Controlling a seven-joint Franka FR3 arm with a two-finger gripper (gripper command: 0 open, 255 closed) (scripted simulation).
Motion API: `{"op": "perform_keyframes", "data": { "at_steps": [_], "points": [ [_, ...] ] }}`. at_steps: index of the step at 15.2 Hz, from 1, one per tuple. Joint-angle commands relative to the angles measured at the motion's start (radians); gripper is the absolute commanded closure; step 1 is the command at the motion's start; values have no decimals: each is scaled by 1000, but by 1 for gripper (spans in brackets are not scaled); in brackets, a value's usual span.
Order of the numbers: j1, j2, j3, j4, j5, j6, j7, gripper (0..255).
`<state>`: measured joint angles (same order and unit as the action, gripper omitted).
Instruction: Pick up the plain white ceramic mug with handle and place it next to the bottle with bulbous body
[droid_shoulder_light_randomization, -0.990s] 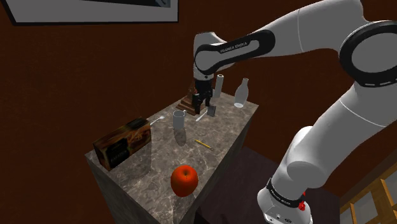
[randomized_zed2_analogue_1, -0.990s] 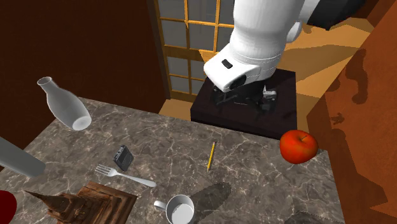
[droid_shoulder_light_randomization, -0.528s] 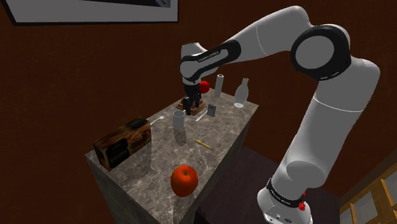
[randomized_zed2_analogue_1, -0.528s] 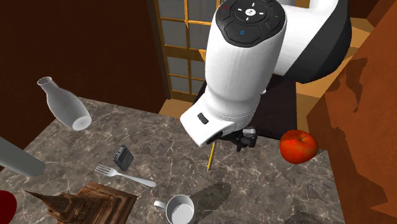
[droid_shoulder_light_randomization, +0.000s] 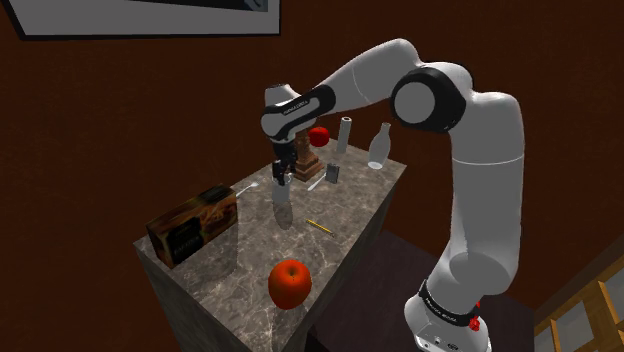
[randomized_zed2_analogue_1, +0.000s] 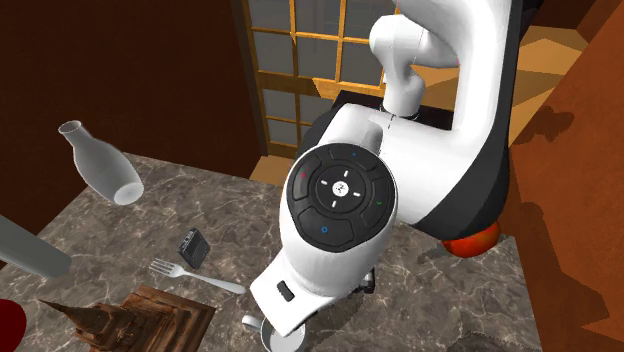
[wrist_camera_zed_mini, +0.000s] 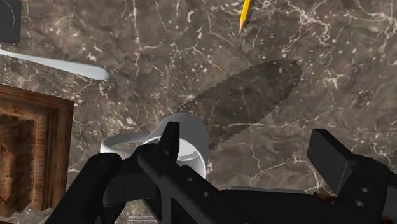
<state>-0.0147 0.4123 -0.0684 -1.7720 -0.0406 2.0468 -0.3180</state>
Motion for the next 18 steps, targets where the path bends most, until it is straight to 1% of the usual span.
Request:
{"op": "perform_keyframes", "data": {
  "at_steps": [1,5,6,13,18],
  "points": [
    [-4,84,2,89,-5,-8,-22,0],
    [-11,262,7,297,-15,-43,-61,0],
    [-12,276,7,313,-15,-47,-63,0],
    [-16,313,7,268,-16,35,-63,0],
    [-16,313,7,268,-16,35,-63,0]
  ]
}}
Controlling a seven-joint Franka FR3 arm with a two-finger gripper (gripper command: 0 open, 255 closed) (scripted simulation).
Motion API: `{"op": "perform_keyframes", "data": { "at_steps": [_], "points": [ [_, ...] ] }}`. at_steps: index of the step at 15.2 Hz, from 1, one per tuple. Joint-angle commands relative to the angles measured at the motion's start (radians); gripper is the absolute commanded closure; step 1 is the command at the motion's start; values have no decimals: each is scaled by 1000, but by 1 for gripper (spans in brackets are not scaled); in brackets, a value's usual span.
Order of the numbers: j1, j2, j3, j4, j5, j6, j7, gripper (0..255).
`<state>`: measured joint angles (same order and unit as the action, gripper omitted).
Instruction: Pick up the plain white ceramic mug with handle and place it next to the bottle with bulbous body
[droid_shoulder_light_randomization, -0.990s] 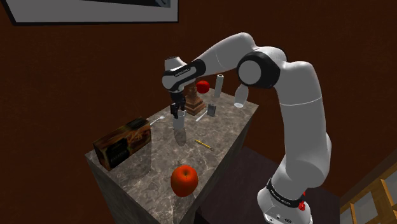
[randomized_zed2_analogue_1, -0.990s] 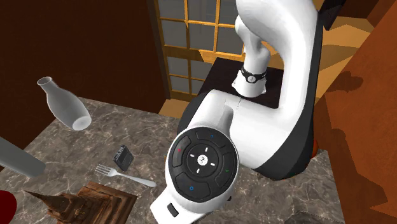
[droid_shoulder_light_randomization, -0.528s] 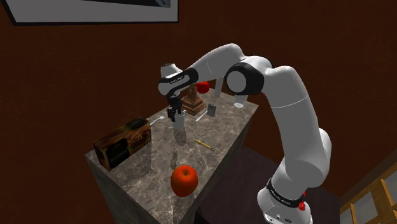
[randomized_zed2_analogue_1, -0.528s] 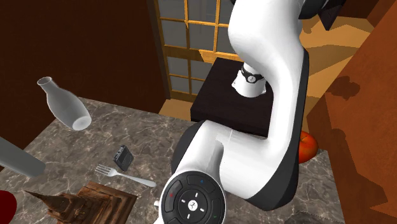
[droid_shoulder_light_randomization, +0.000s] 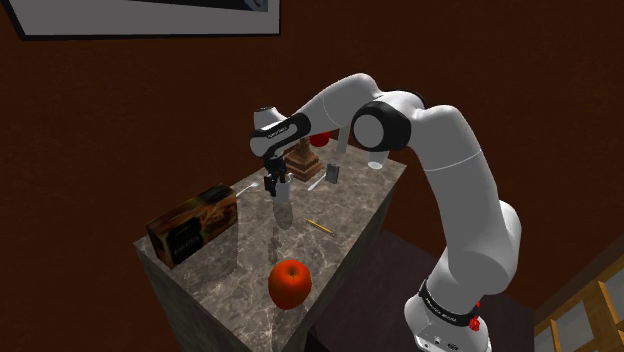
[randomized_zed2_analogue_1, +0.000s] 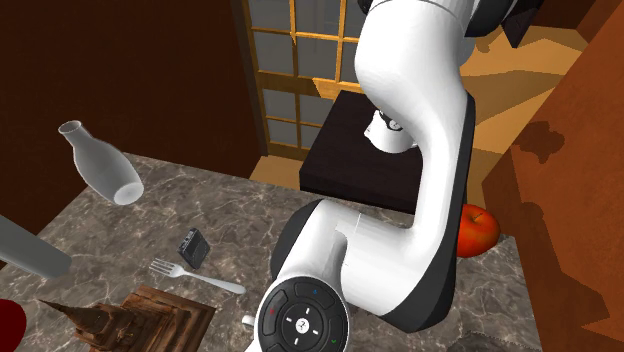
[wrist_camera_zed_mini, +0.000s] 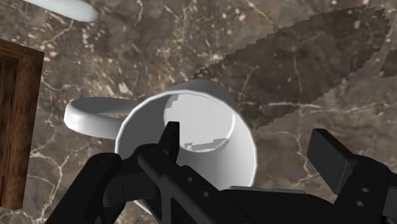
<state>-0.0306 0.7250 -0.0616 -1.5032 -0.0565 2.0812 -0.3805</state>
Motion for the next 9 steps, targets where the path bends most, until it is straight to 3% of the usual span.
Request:
{"op": "perform_keyframes", "data": {
  "at_steps": [1,3,4,9],
  "points": [
    [0,0,0,-1,0,1,0,0],
    [0,0,0,0,0,0,0,0],
    [0,0,0,0,0,0,0,255],
    [0,0,0,0,0,0,0,255]
  ]
}}
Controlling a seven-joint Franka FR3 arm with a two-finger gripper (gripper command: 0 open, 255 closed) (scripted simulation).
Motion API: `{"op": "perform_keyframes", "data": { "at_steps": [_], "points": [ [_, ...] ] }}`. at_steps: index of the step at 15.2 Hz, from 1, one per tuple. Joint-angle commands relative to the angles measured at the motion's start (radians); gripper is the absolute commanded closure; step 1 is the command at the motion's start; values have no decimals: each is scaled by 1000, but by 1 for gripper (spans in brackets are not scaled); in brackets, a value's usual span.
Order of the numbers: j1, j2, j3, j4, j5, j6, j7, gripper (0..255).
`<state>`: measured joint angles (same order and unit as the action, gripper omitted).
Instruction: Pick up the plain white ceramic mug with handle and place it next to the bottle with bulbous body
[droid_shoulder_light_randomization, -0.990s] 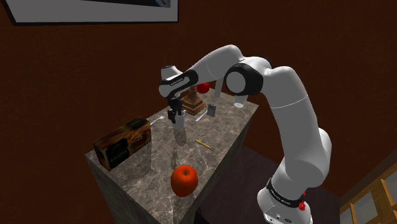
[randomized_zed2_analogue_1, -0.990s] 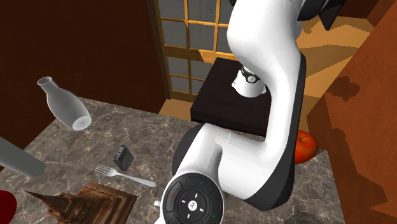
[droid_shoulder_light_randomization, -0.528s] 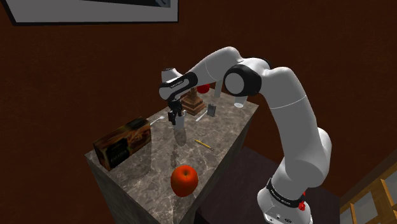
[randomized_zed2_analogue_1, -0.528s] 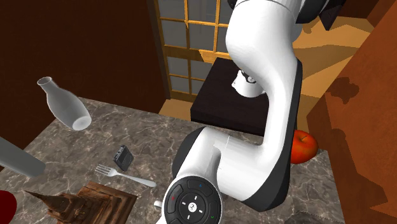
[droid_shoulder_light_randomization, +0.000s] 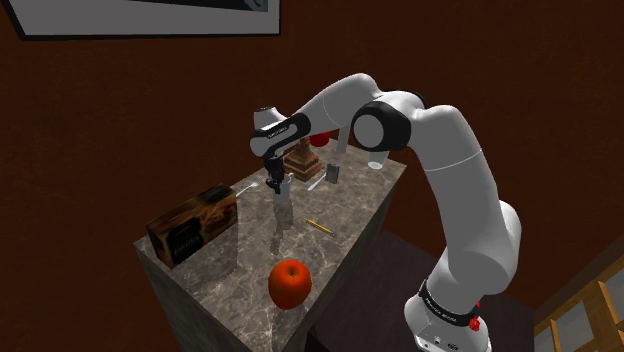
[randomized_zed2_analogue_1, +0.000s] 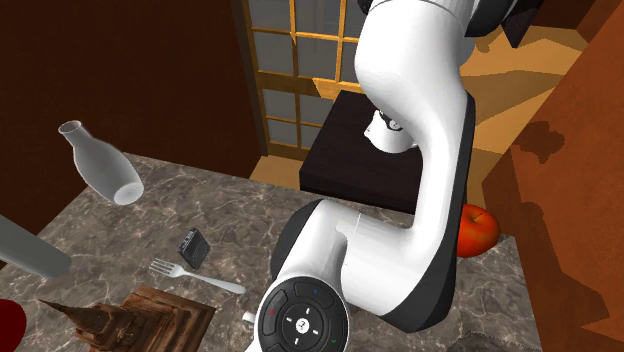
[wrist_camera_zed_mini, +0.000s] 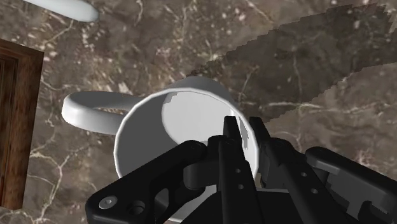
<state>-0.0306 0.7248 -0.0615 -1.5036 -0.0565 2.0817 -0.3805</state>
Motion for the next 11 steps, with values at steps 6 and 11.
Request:
{"op": "perform_keyframes", "data": {
  "at_steps": [6,11],
  "points": [
    [0,-16,0,1,0,-17,-1,255],
    [1,-53,-1,10,-1,-63,-4,255]
  ]
}}
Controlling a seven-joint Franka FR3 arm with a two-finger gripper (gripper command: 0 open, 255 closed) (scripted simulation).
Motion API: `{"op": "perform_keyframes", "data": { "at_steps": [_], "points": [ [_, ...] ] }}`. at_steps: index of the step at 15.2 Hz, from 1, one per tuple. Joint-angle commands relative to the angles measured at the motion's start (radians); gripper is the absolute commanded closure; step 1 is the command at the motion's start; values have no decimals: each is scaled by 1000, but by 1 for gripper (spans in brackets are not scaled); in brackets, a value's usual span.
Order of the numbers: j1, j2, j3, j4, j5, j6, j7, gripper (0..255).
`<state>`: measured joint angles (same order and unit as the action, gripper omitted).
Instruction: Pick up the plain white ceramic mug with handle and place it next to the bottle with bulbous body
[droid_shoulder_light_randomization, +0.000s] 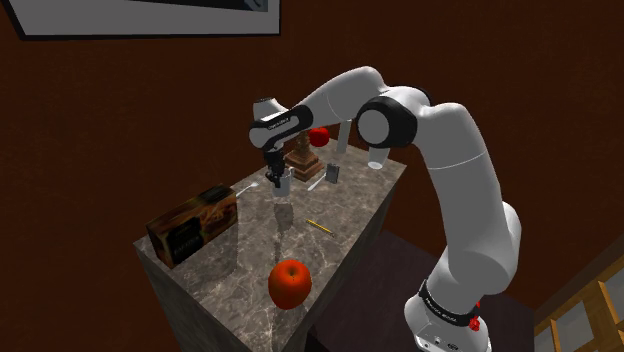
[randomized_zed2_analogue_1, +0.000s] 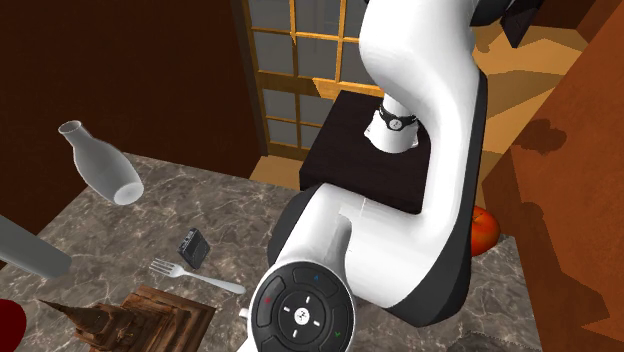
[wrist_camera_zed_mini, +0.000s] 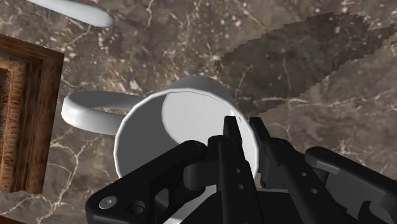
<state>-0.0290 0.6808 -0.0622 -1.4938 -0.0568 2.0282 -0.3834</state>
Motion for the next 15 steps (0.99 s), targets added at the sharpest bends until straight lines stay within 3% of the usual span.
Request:
{"op": "perform_keyframes", "data": {
  "at_steps": [1,15],
  "points": [
    [0,-16,-1,3,0,-19,-2,255],
    [1,-96,-2,66,-1,-162,-12,255]
  ]
}}
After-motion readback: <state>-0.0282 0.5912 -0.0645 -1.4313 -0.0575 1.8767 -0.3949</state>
